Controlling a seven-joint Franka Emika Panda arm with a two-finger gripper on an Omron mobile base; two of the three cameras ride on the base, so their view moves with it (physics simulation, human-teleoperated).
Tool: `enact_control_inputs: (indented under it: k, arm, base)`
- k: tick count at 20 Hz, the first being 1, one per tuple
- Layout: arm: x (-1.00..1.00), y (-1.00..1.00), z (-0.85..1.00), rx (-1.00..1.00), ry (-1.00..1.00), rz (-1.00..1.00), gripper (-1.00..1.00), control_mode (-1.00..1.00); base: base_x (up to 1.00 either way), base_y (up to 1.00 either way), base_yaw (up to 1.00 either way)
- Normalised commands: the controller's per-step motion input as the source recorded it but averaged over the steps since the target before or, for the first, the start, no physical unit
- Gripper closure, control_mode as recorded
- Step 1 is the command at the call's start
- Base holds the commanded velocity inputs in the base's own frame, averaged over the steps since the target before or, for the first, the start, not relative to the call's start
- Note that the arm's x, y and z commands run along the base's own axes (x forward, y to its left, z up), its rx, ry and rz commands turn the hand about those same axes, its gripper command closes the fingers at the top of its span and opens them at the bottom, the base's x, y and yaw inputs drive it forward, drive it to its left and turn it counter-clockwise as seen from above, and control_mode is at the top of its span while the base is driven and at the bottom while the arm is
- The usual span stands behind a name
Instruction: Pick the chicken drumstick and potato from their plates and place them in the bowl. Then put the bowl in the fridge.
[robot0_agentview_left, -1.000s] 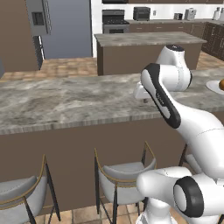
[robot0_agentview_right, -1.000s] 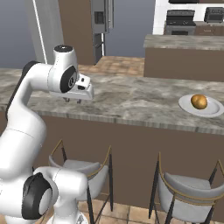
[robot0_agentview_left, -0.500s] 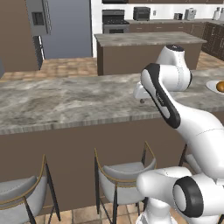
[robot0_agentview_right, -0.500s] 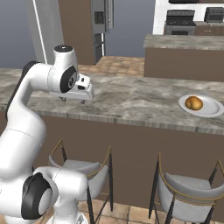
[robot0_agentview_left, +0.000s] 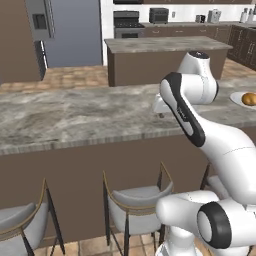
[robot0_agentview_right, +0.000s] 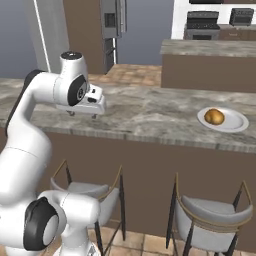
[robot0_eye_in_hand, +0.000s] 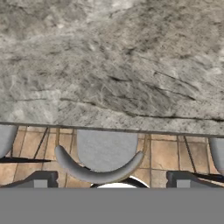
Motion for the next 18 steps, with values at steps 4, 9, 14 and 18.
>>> enact_control_inputs:
  k: [4,9,14,18]
  arm:
    - [0.0,0.0,0.0,0.0,0.0,0.0,-1.0,1.0]
    - [0.0,0.0,0.0,0.0,0.0,0.0,-1.0,1.0]
    - [0.0,0.0,0.0,0.0,0.0,0.0,-1.0,1.0]
    - [0.0,0.0,0.0,0.0,0.0,0.0,-1.0,1.0]
  base:
    - [-0.01,-0.59,-0.07]
    - [0.0,-0.62,-0.08]
    - [0.05,-0.64,-0.07]
    - [0.02,-0.7,-0.04]
